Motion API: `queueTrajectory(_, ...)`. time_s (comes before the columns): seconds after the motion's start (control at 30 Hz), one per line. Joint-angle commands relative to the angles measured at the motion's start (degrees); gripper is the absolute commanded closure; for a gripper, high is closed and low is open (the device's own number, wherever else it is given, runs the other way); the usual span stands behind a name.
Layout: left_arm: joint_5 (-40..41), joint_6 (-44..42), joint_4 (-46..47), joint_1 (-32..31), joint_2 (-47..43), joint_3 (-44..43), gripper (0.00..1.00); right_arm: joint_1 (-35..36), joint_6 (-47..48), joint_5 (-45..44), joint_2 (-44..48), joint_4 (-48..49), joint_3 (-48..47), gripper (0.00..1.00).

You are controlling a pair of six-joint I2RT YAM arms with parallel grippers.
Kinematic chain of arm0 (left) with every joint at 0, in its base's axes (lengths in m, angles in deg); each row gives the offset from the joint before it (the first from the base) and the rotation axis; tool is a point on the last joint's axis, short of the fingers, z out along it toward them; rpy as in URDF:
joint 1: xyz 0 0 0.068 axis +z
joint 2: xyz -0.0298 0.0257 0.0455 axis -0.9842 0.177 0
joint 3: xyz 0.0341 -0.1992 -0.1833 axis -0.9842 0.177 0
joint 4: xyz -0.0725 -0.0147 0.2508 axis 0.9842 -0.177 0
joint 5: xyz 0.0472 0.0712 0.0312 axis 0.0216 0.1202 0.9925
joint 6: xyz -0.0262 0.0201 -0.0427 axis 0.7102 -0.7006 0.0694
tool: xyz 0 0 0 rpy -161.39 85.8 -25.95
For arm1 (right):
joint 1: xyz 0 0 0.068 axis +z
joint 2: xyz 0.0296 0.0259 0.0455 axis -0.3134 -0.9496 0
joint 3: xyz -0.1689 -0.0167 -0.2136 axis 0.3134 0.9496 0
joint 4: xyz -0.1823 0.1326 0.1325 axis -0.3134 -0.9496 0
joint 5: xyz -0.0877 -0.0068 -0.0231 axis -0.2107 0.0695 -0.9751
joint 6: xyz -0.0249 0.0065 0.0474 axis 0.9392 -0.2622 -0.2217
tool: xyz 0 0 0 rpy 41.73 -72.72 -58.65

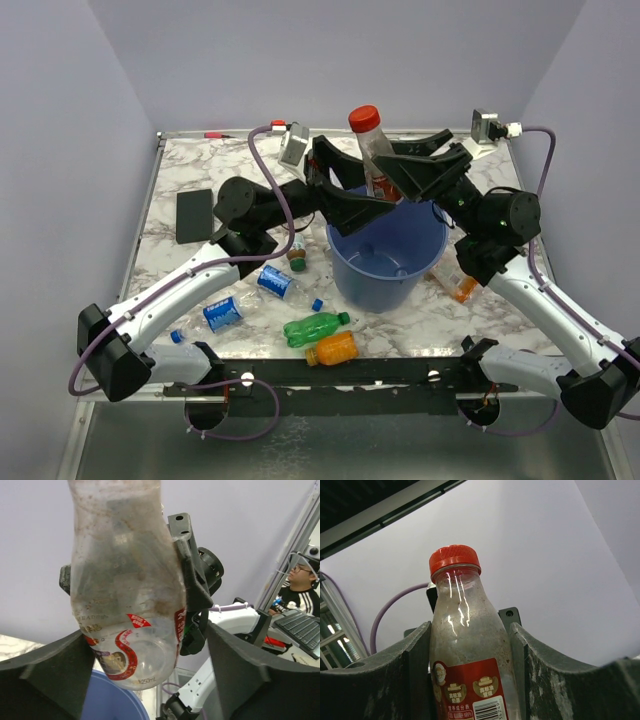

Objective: Put the plastic bottles in the bin
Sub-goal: Place the plastic bottle in the trash bin.

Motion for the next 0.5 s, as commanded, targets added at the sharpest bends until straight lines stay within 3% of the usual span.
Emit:
queueTrajectory(0.0, -1.3, 0.5, 0.7, -0.7, 1.3, -2.6, 0.24, 0.5, 0.6, 1.2, 0.1, -0.1, -1.2, 0.99)
queueTrajectory(0.13, -0.3, 0.4, 0.7, -0.7, 1.7, -2.7, 0.47, 0.5, 2.2, 0.8, 0.9, -2.9, -1.5, 0.99)
queueTrajectory(0.23, 0.5, -0.6, 0.5, -0.6, 1.2, -2.1, 0.57, 0.6, 4.2, 0.1, 2.2, -8.6, -2.3, 0.99)
queueTrajectory(0.27, 0.9, -0.9, 0.3, -0.7, 1.0, -1.9, 0.59, 0.6, 5.0, 0.0, 2.6, -10.8, -2.9, 0.91)
queueTrajectory(0.33, 1.5, -1.9, -0.8, -0.6, 0.4, -1.8, 0.62, 0.6, 7.2, -0.8, 3.8, -16.6, -4.4, 0.49)
queueTrajectory(0.4, 2.2, -3.3, -2.5, -0.7, -0.3, -1.8, 0.64, 0.5, 10.0, -2.2, 5.3, -23.5, -6.6, 0.16)
queueTrajectory(0.43, 2.6, -4.3, -4.1, -0.7, -0.9, -1.8, 0.65, 0.5, 12.0, -3.2, 6.3, -27.4, -8.0, 0.03)
queueTrajectory(0.47, 3.2, -5.2, -5.5, -0.6, -1.4, -1.8, 0.65, 0.6, 13.4, -4.5, 7.2, -31.3, -9.2, 0.01)
